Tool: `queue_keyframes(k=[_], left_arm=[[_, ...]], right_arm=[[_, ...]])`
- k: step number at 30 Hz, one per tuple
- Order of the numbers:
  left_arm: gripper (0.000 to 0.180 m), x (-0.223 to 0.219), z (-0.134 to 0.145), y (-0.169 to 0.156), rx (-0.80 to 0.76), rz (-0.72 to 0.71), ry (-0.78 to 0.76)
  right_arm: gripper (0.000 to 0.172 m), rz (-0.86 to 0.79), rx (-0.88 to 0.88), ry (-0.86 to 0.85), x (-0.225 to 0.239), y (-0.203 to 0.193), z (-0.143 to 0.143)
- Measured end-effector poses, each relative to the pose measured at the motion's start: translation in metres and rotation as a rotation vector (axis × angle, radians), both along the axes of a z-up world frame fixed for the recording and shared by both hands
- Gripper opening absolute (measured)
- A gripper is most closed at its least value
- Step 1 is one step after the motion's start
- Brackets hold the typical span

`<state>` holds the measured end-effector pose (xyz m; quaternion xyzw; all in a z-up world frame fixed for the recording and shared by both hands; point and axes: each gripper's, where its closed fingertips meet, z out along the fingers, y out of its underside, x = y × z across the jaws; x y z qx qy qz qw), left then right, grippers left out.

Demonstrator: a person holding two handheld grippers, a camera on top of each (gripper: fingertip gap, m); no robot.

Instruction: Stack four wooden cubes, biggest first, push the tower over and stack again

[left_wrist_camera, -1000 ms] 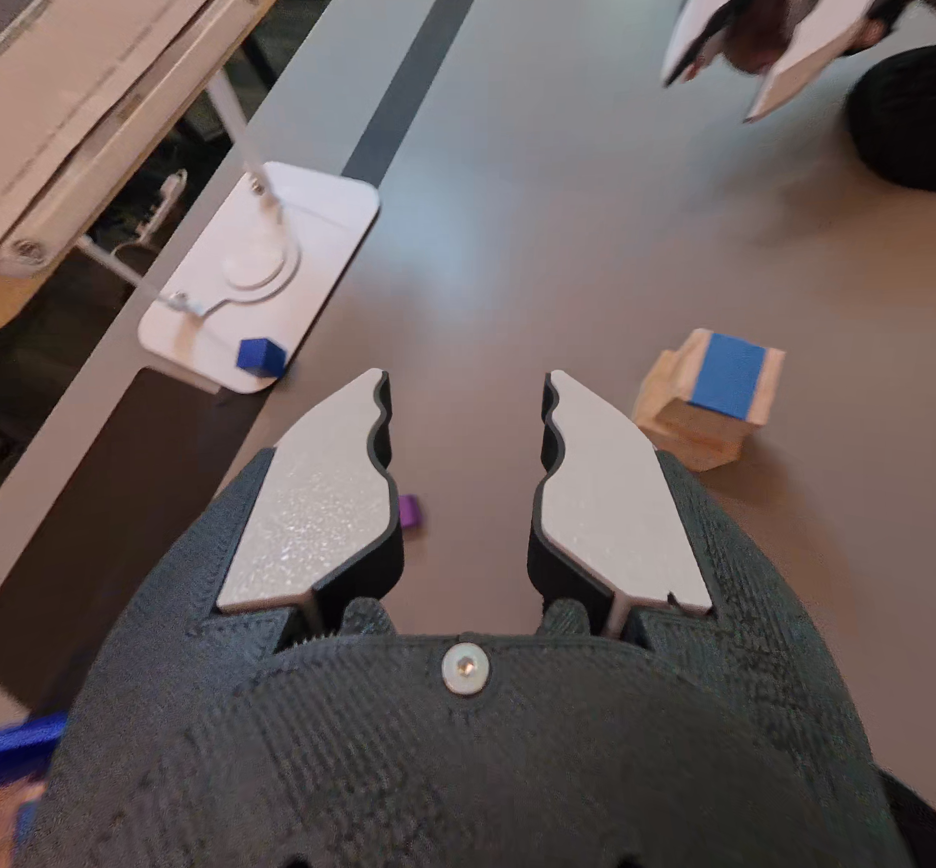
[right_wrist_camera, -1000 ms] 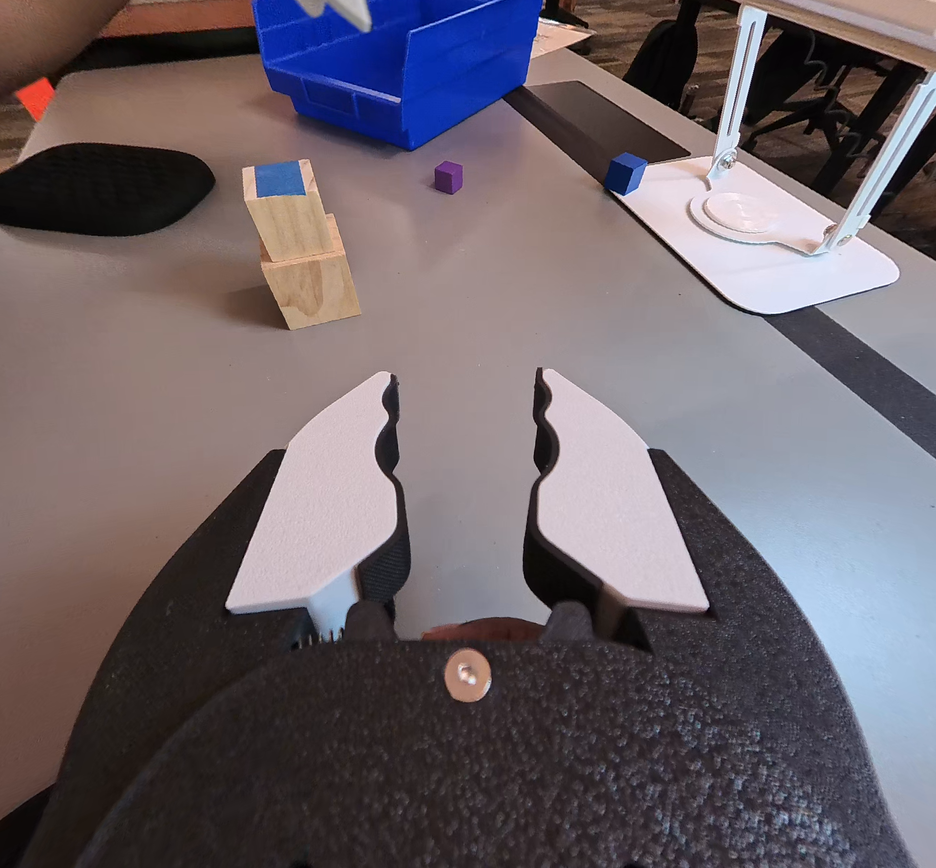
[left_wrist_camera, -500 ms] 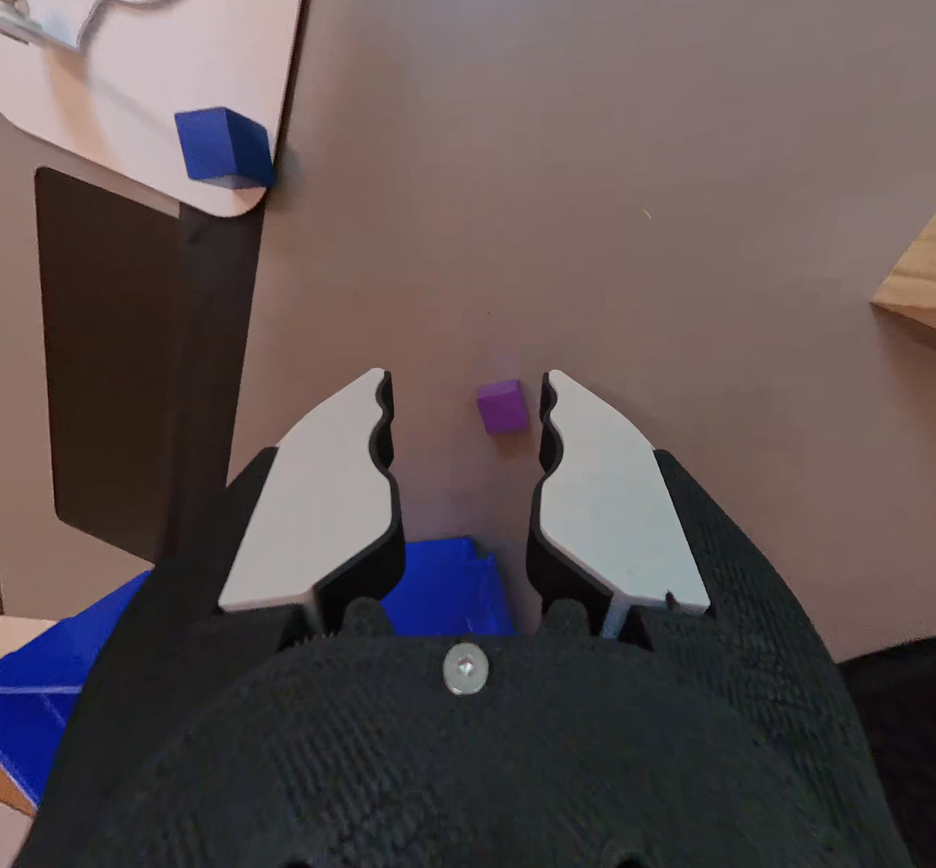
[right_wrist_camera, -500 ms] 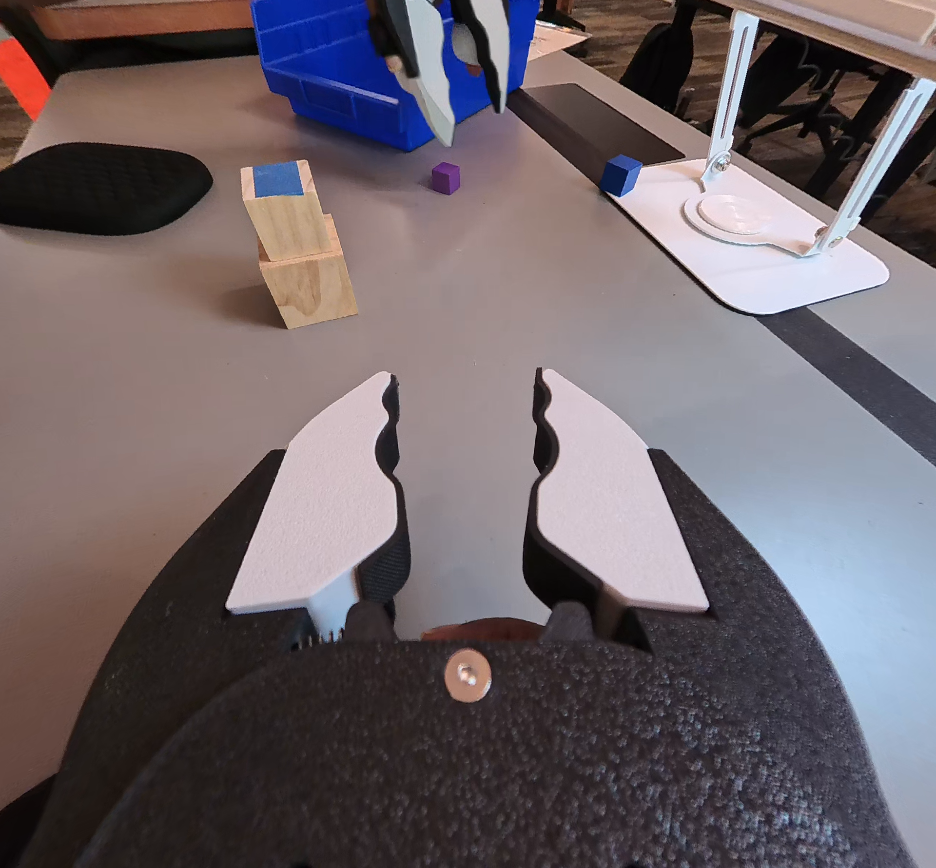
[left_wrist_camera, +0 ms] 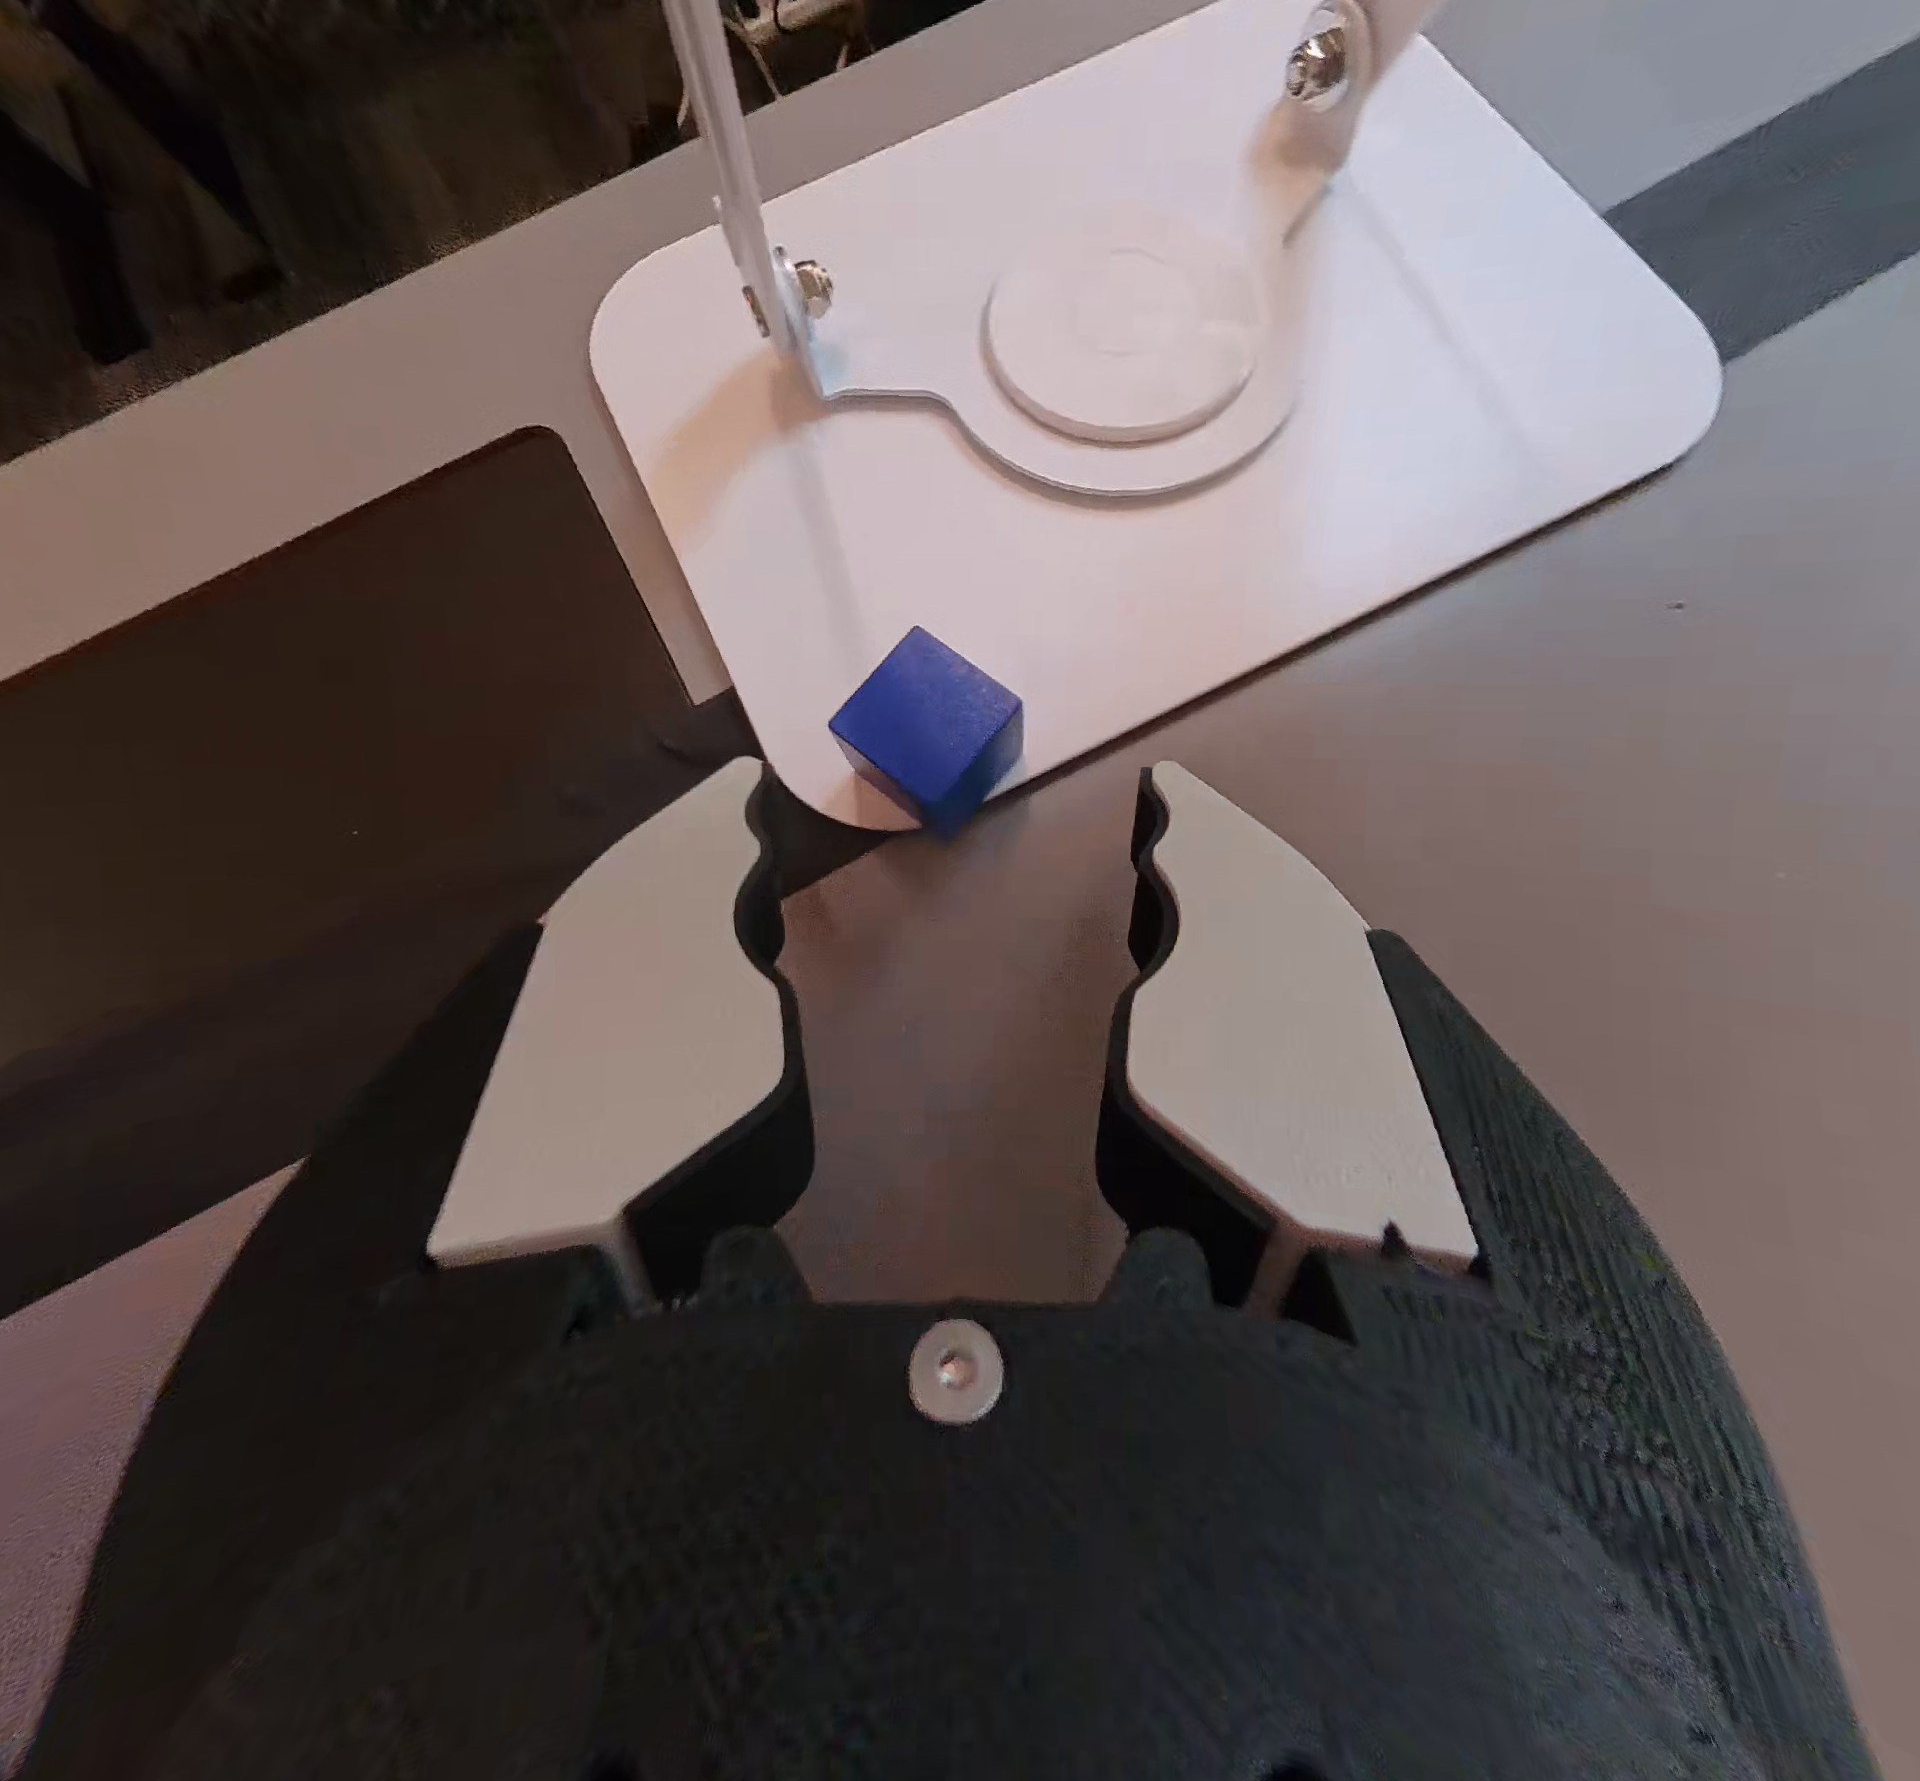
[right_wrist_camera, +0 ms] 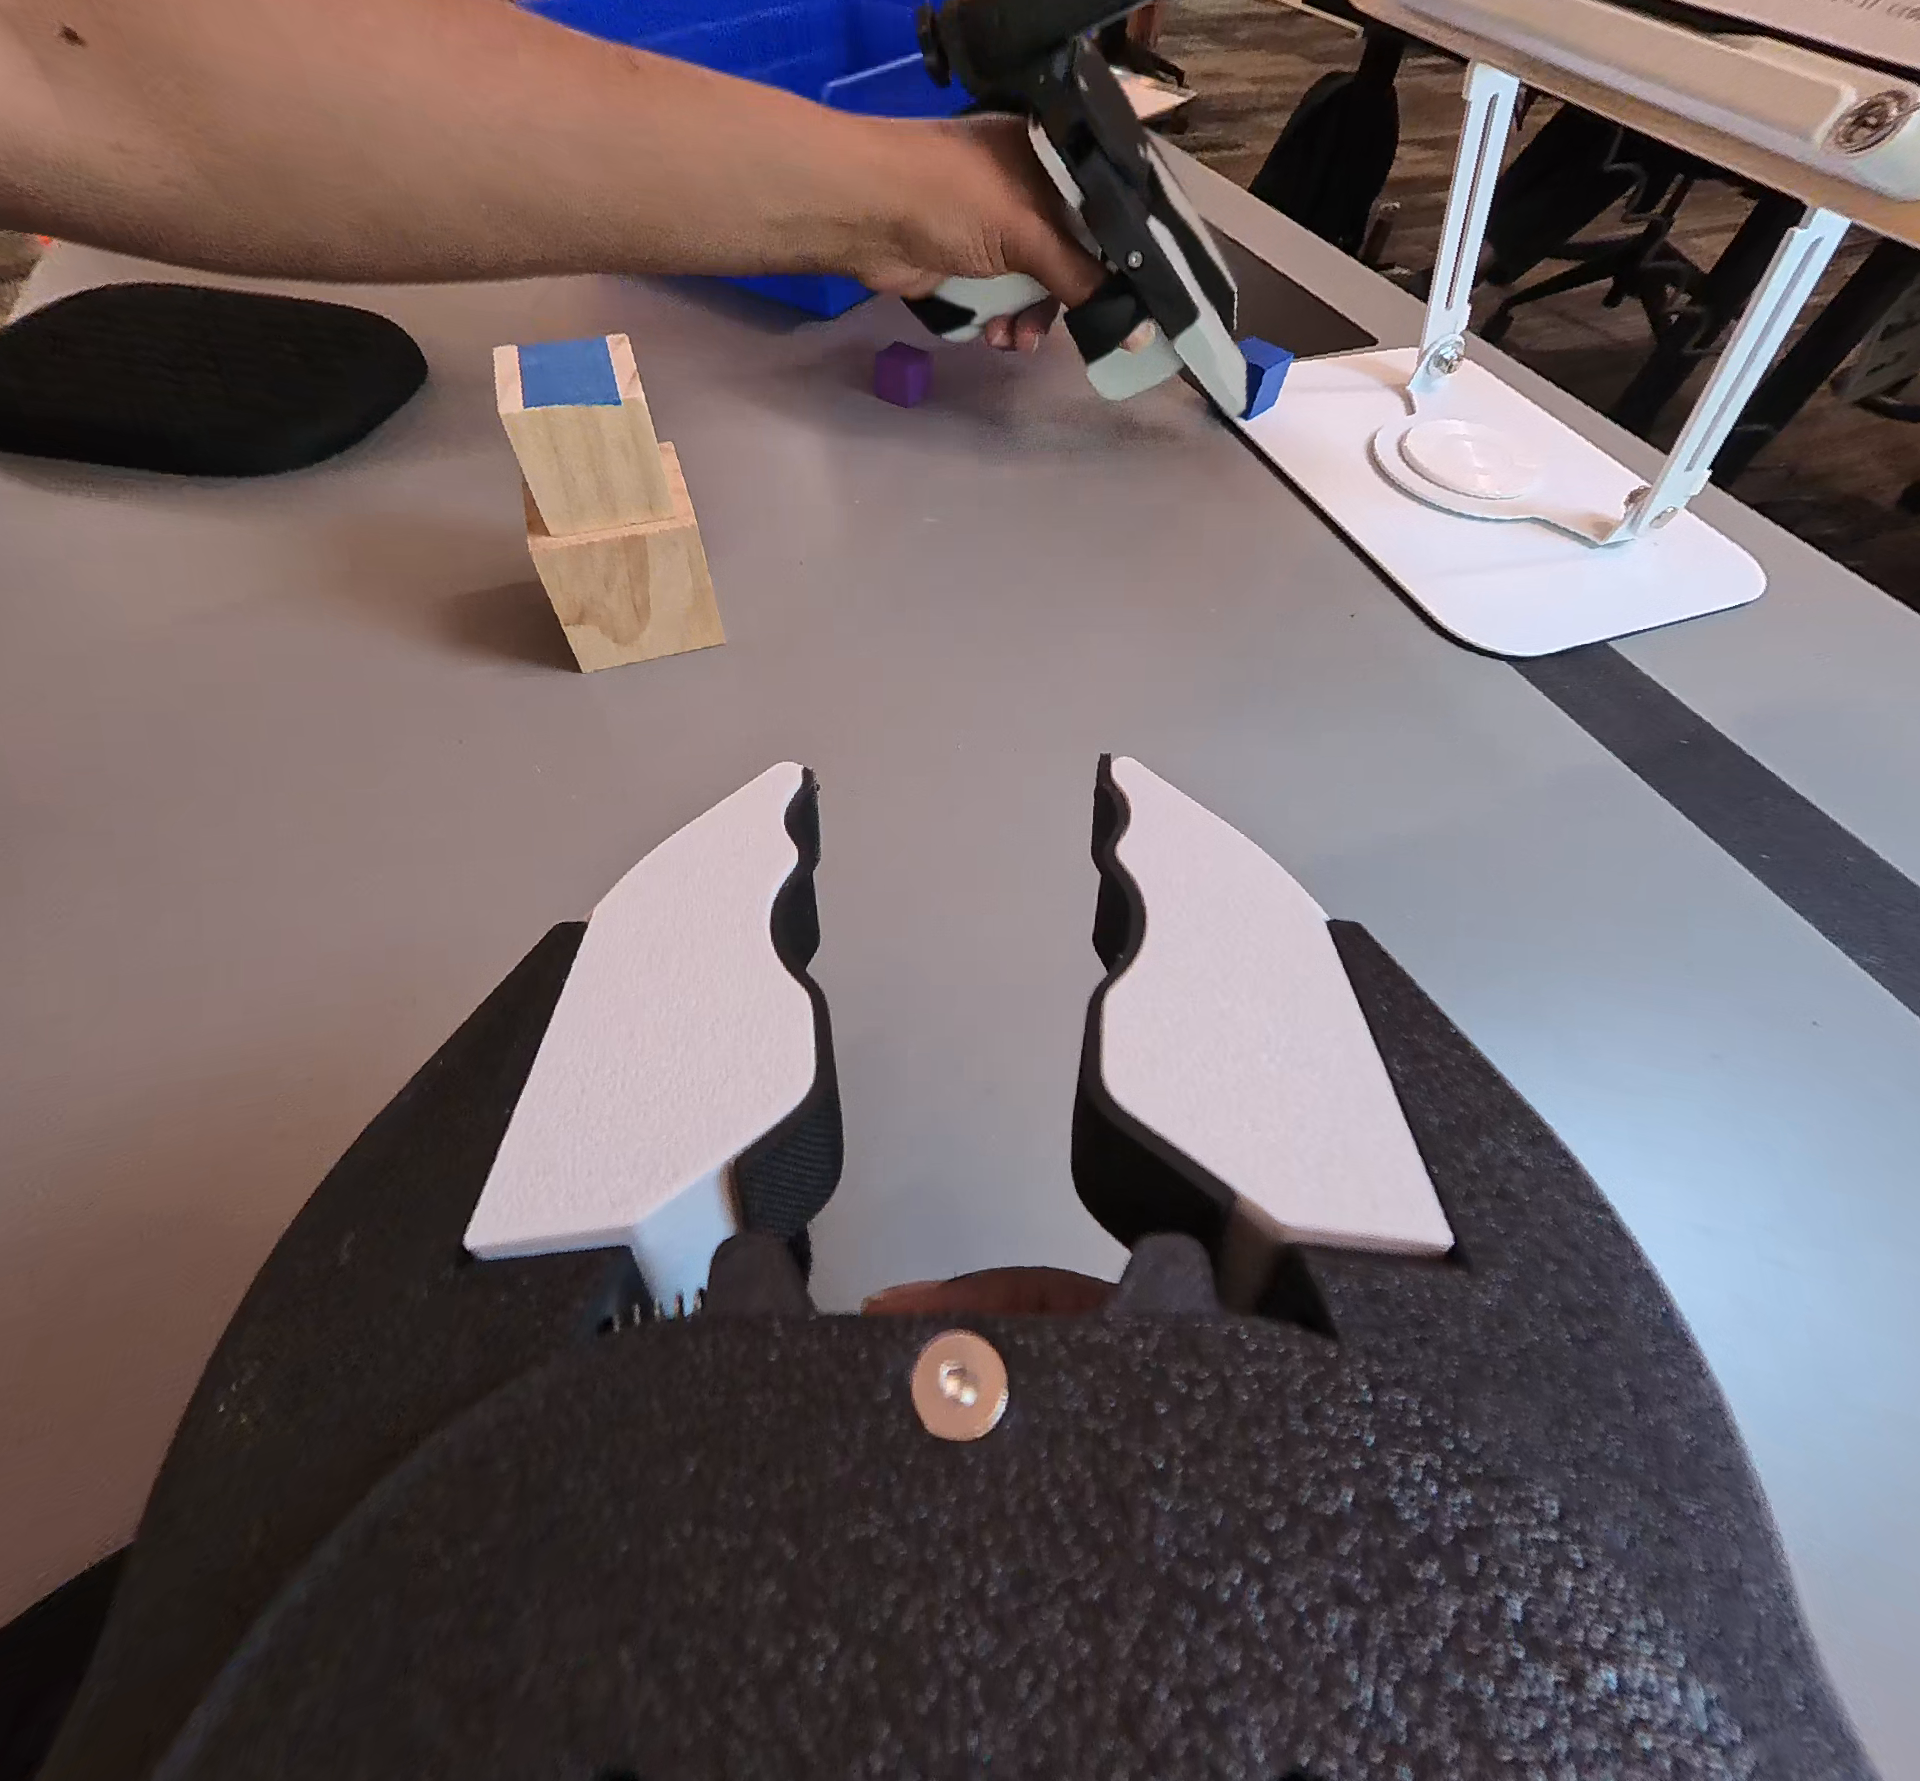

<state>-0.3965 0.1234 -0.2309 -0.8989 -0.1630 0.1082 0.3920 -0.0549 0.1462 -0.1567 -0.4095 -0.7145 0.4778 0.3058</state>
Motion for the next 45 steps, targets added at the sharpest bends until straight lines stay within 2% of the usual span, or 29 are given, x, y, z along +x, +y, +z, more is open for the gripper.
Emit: queue_keyframes(k=[4, 12, 16, 22, 31, 40, 45], left_arm=[[0.064, -0.007, -0.020, 0.004, -0.008, 0.011, -0.027], [0.057, -0.007, -0.014, 0.009, 0.047, 0.025, 0.004], [0.065, -0.002, -0.014, 0.016, 0.039, -0.032, -0.003], [0.071, 0.005, -0.018, 0.025, 0.009, -0.190, 0.010], [0.053, 0.026, -0.018, 0.013, -0.050, -0.366, -0.001], [0.046, 0.029, -0.018, 0.011, -0.034, -0.370, 0.023], [0.037, 0.039, -0.018, 0.008, -0.075, -0.448, 0.037]], right_arm=[[0.051, 0.000, 0.001, -0.003, 0.000, 0.000, -0.001], [0.050, 0.009, 0.009, -0.023, -0.001, -0.002, -0.007], [0.050, 0.012, 0.011, -0.020, -0.001, -0.003, -0.006], [0.050, 0.010, 0.009, -0.020, 0.000, -0.002, -0.005], [0.049, 0.014, 0.006, -0.029, 0.000, -0.001, -0.008], [0.049, 0.021, 0.015, -0.038, 0.000, -0.003, -0.011], [0.049, 0.019, 0.014, -0.037, 0.000, -0.002, -0.011]])
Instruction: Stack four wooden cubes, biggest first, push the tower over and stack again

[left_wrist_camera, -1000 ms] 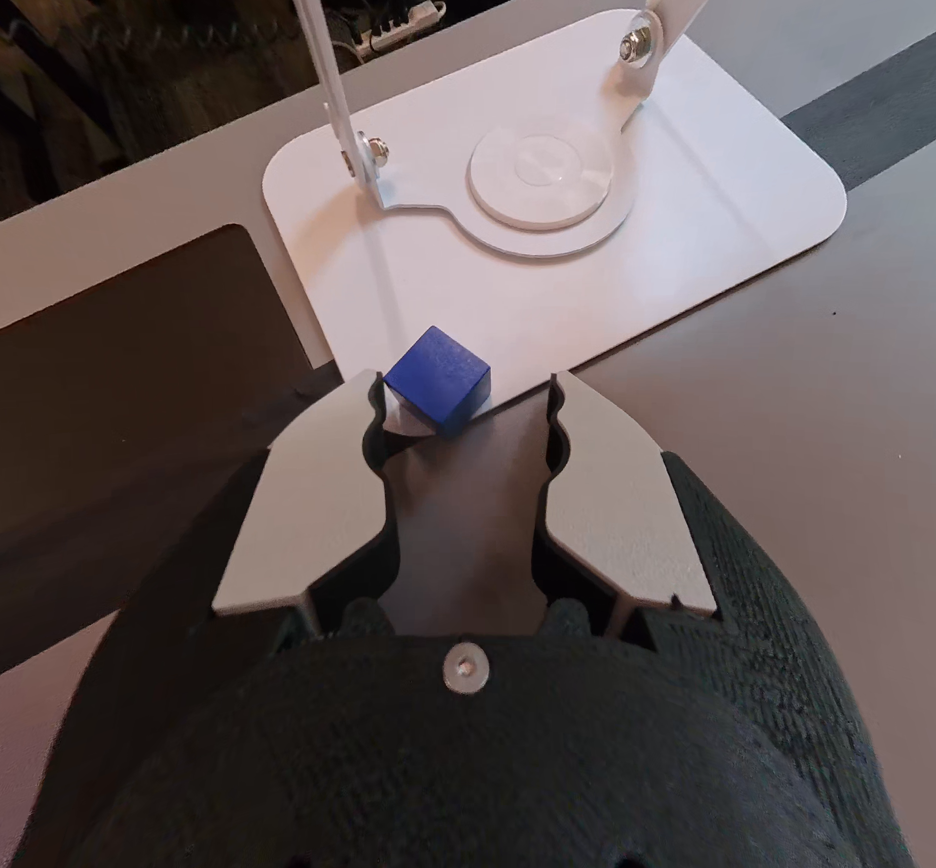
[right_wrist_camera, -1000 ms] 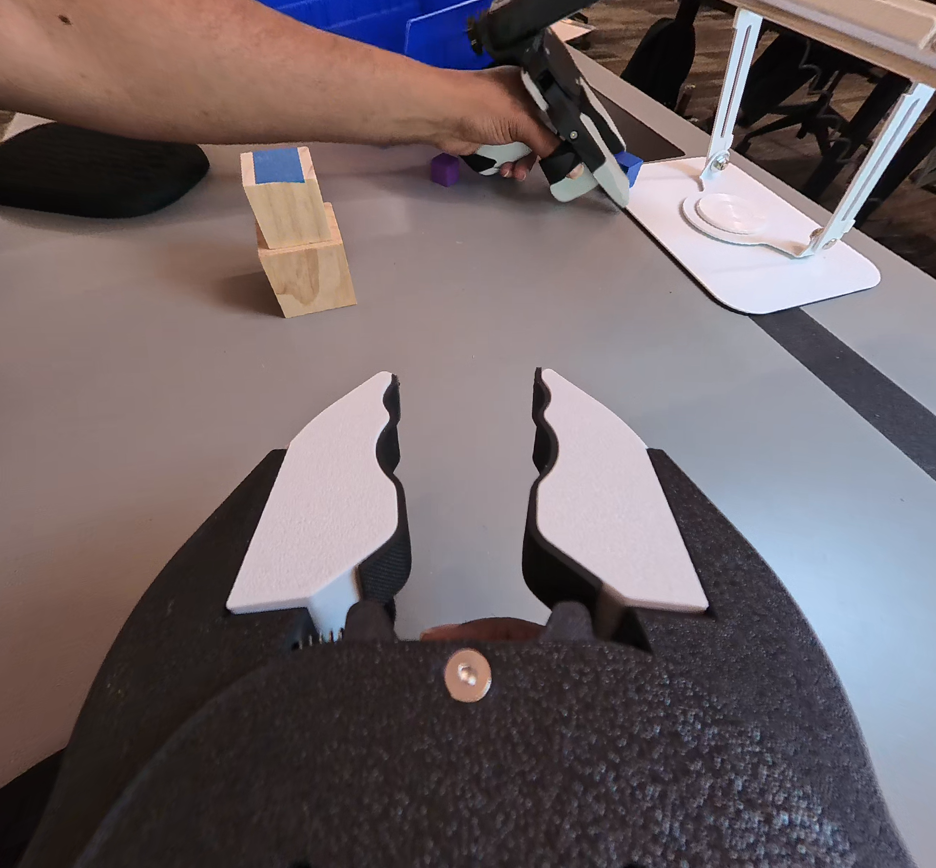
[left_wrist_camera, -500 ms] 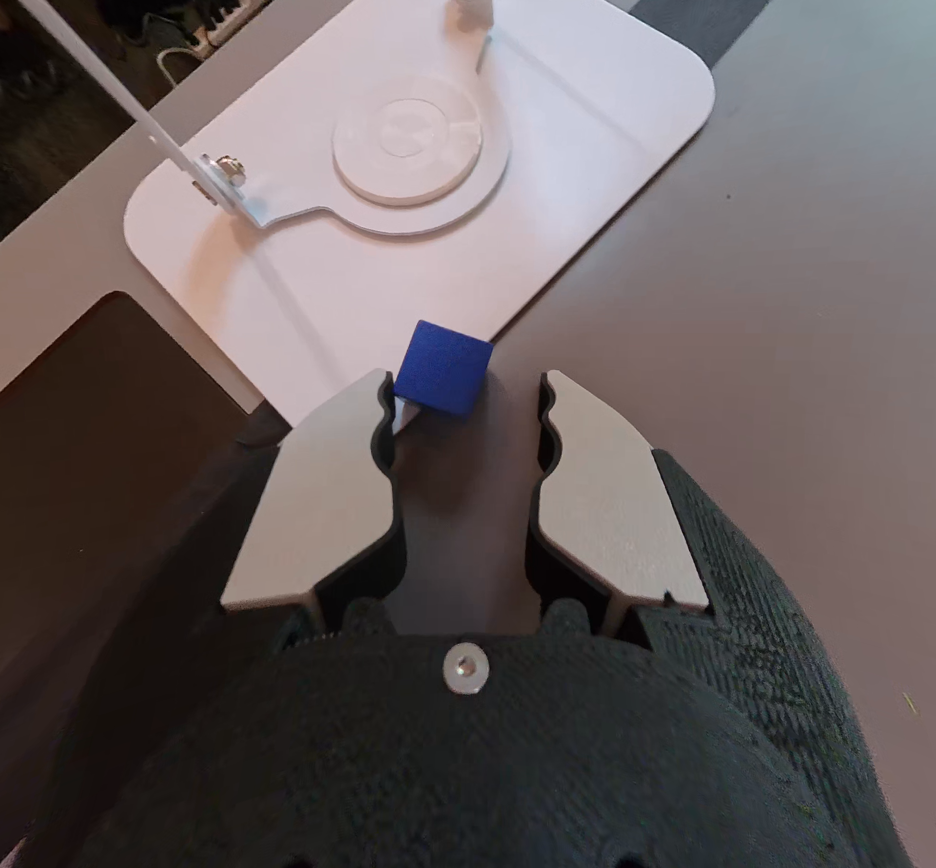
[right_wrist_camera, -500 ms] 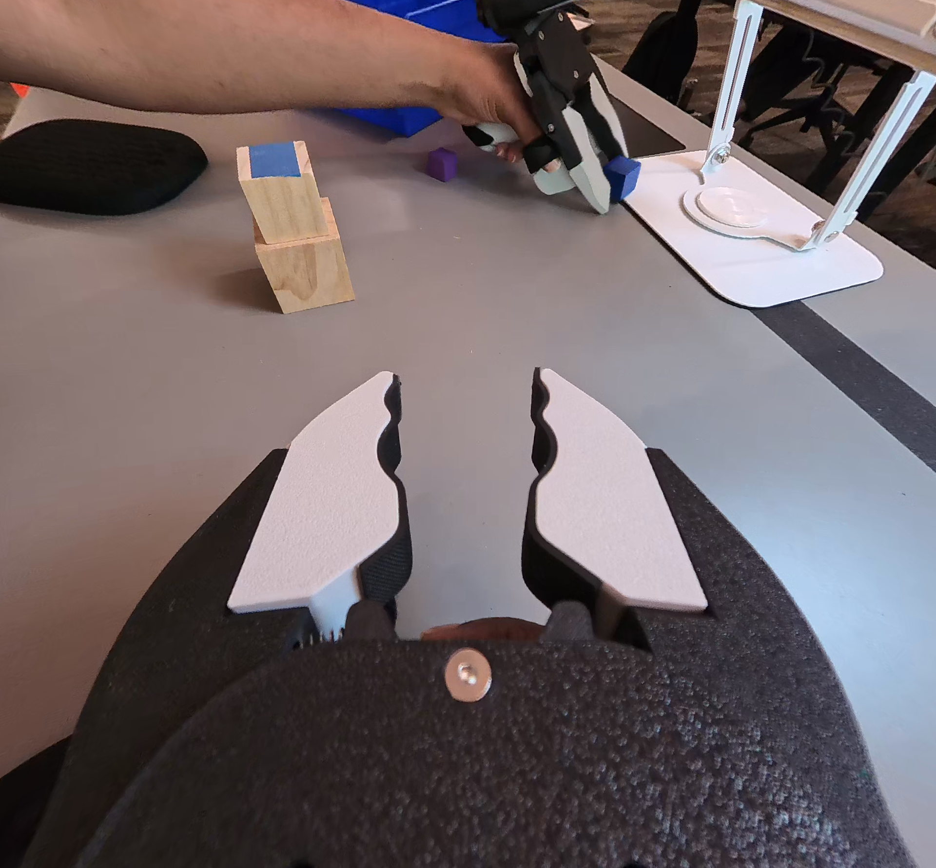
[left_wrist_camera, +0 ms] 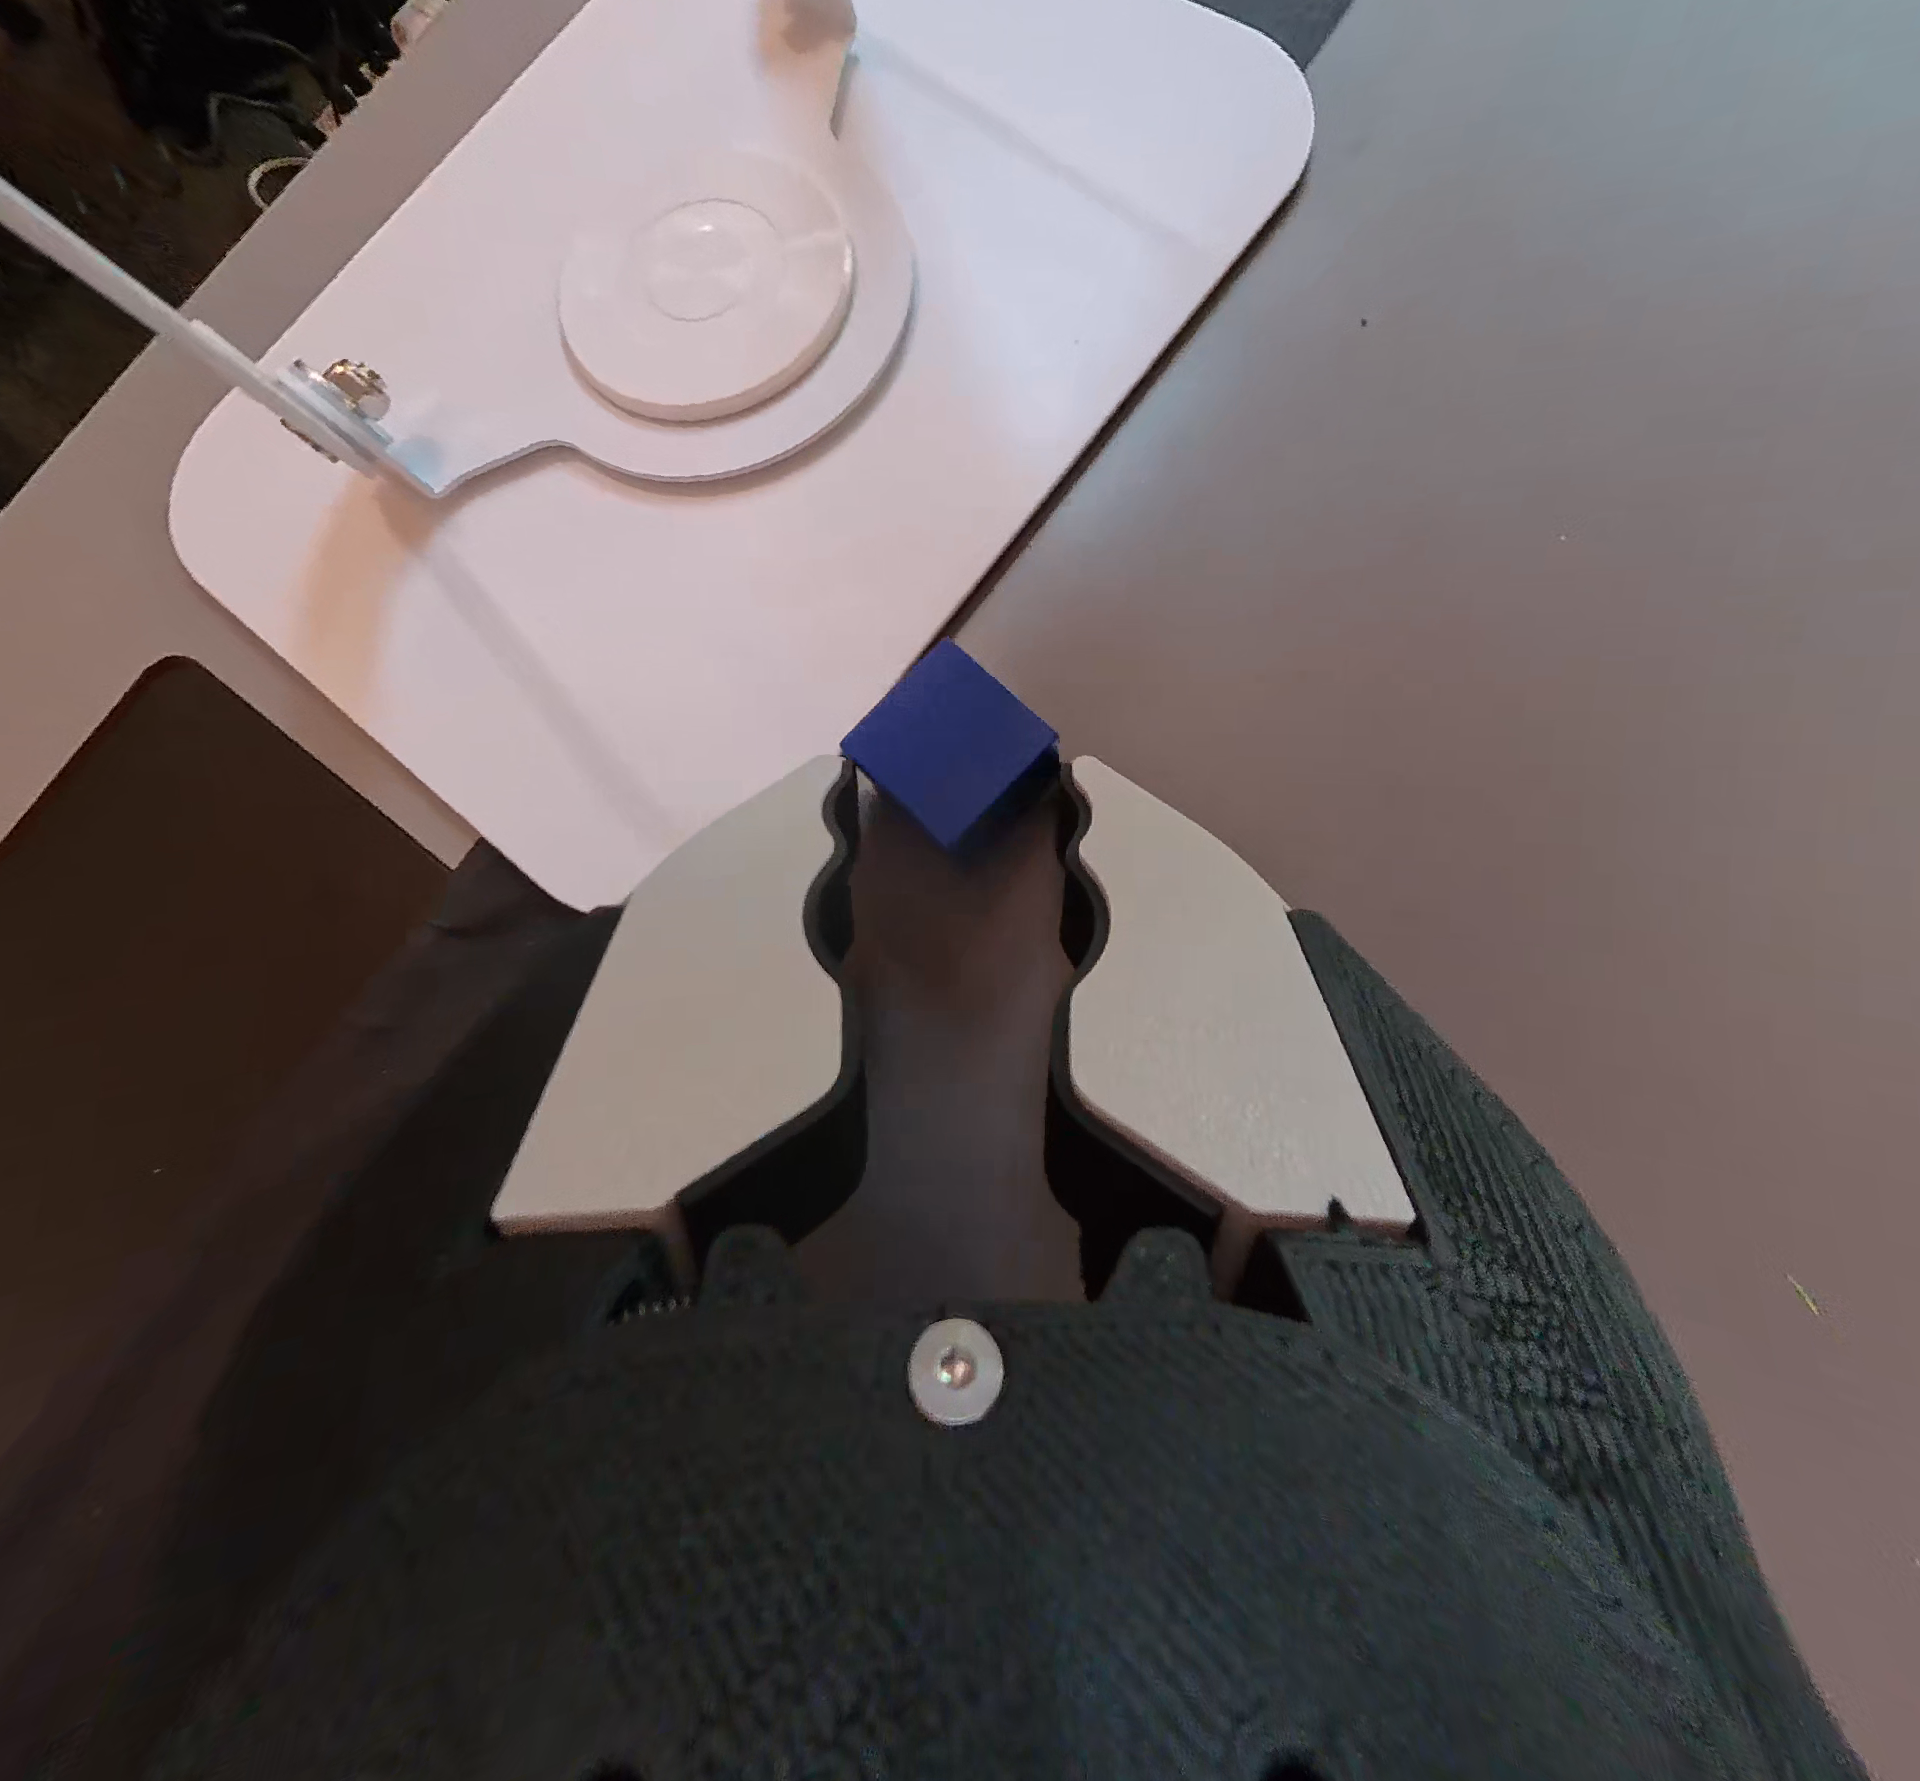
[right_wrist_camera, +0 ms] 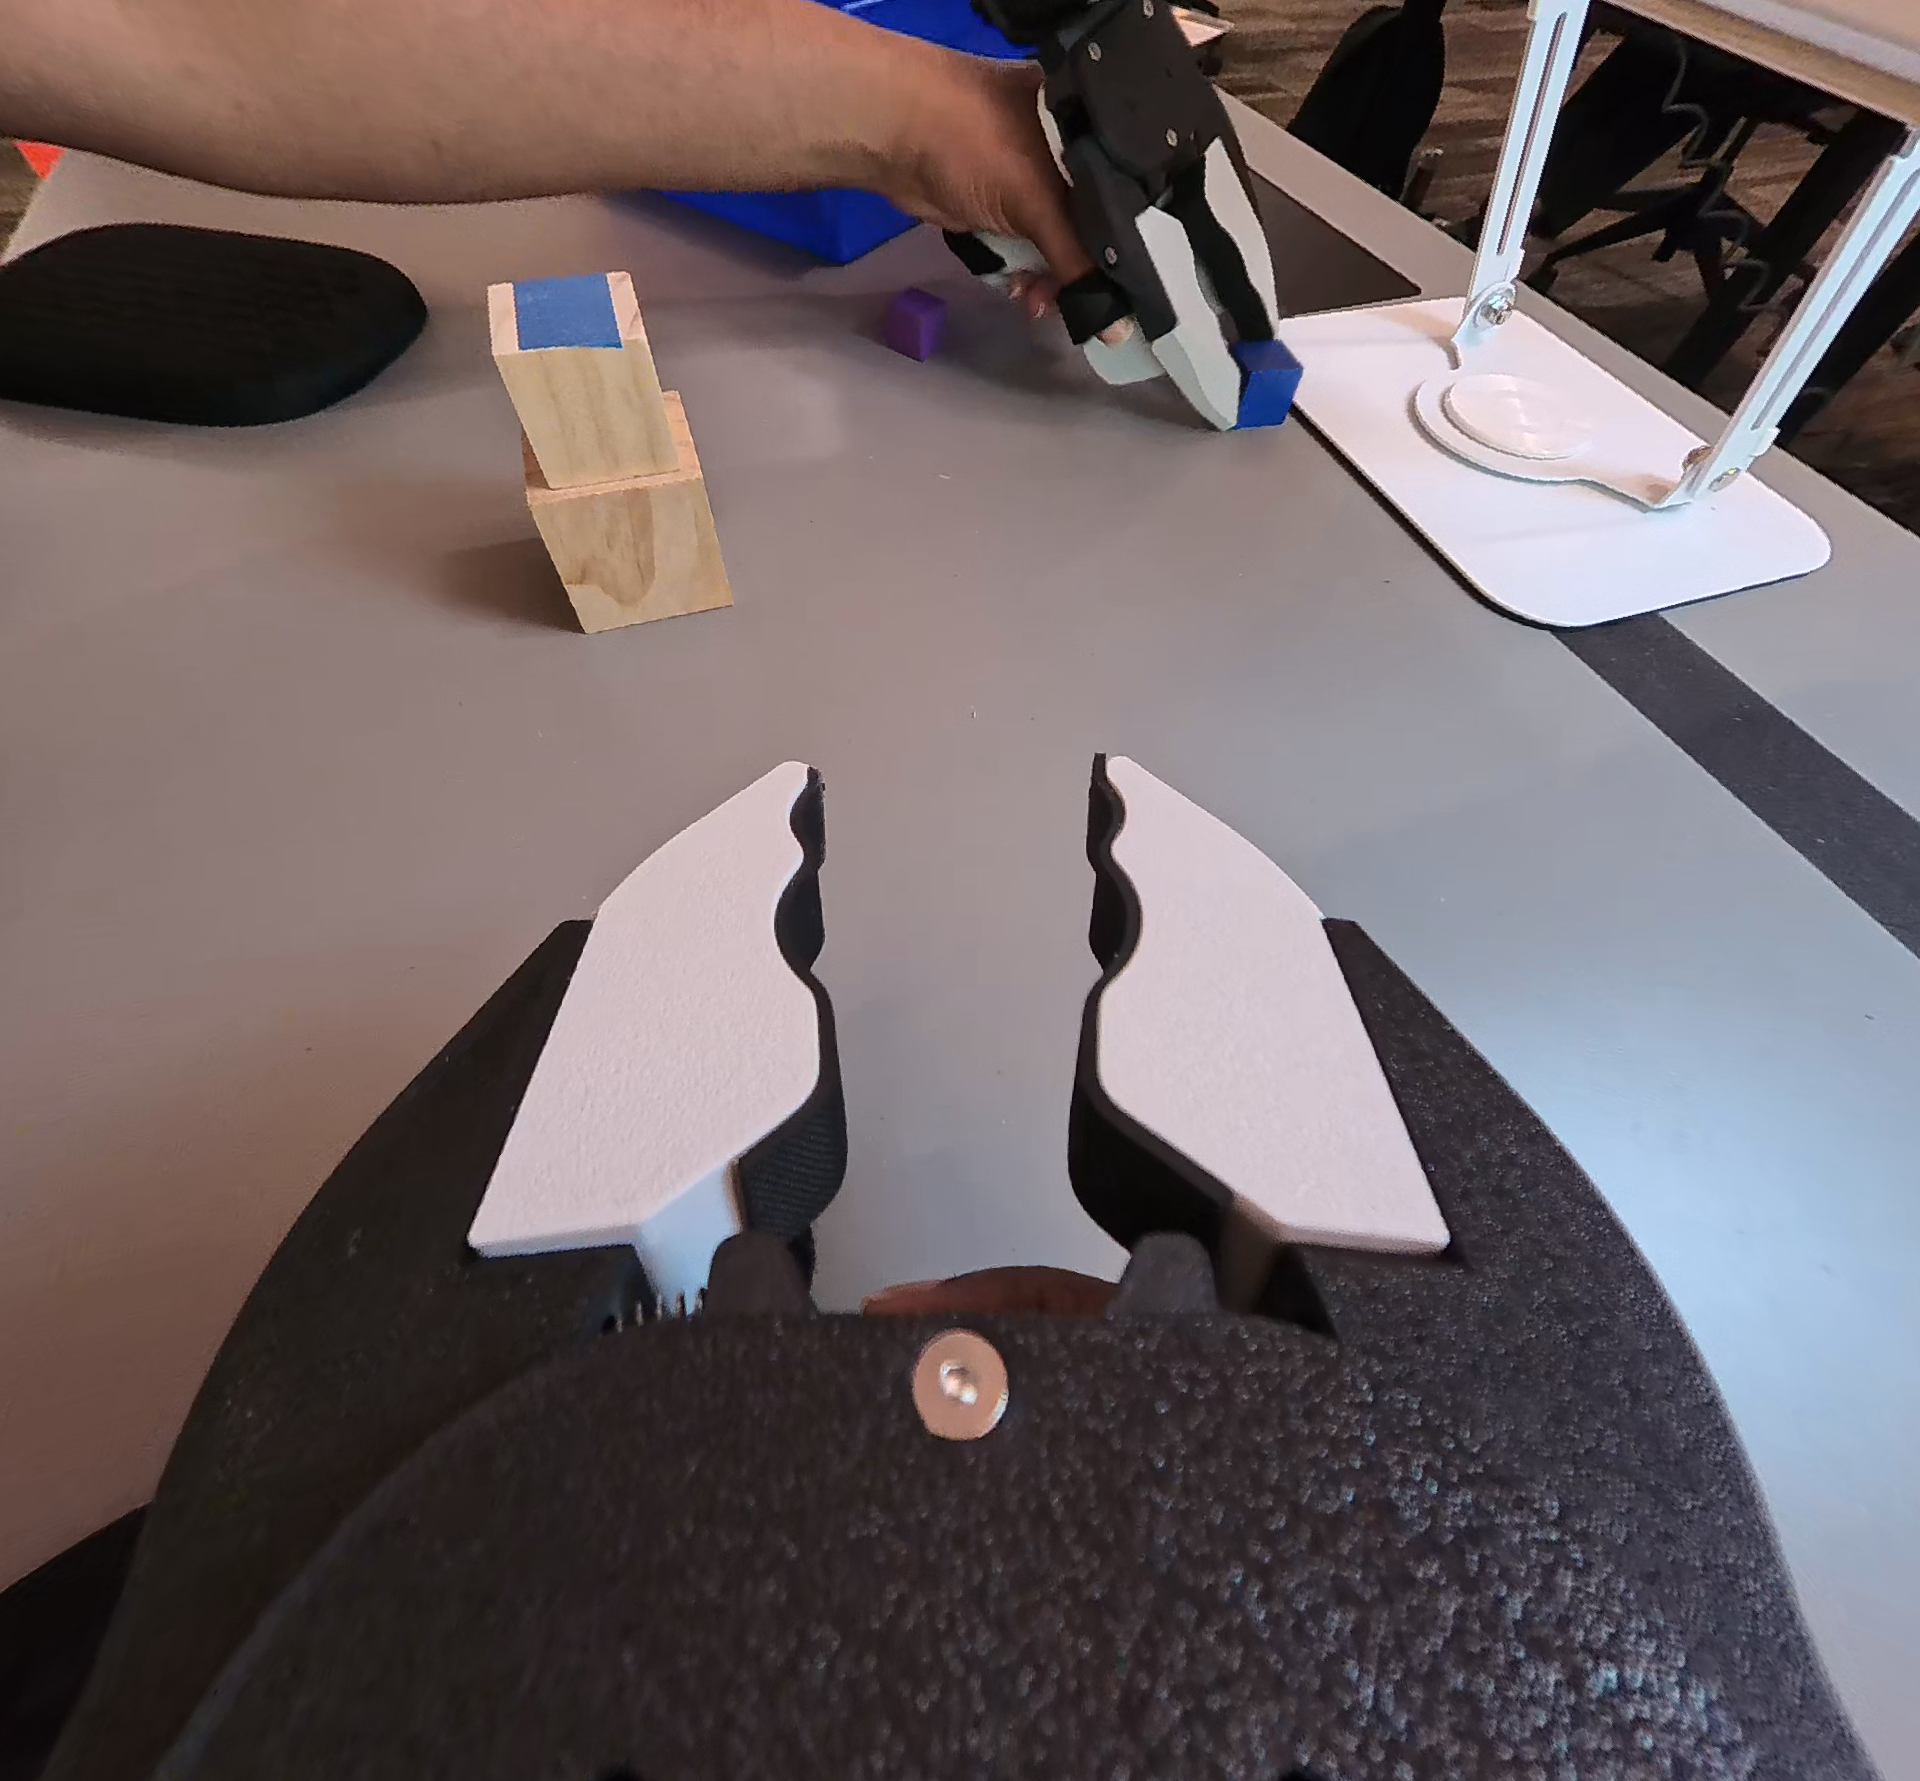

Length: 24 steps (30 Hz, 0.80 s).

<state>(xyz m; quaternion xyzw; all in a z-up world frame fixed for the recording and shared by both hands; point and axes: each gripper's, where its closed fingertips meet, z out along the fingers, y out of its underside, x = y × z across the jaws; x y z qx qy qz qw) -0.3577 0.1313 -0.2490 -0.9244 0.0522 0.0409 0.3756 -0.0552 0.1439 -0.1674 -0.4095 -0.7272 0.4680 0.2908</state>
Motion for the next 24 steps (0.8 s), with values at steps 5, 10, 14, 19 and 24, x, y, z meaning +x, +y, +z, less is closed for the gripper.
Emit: queue_keyframes(k=[5, 10, 14, 19, 24], left_arm=[[0.036, 0.009, 0.000, -0.006, -0.042, -0.044, 0.023], [0.036, 0.022, 0.001, -0.011, -0.053, -0.101, 0.036], [0.036, 0.042, 0.004, -0.017, -0.024, -0.171, 0.010], [0.036, 0.084, 0.003, -0.039, -0.039, -0.363, -0.084], [0.044, 0.096, 0.001, -0.054, -0.073, -0.388, -0.104]], right_arm=[[0.049, 0.002, 0.005, -0.003, 0.000, -0.001, -0.001], [0.048, 0.003, 0.006, -0.003, 0.000, -0.001, -0.001], [0.048, 0.004, 0.007, -0.003, 0.000, -0.001, -0.001], [0.048, 0.006, 0.005, -0.006, 0.000, -0.002, -0.002], [0.048, 0.006, 0.005, -0.008, 0.000, -0.002, -0.002]])
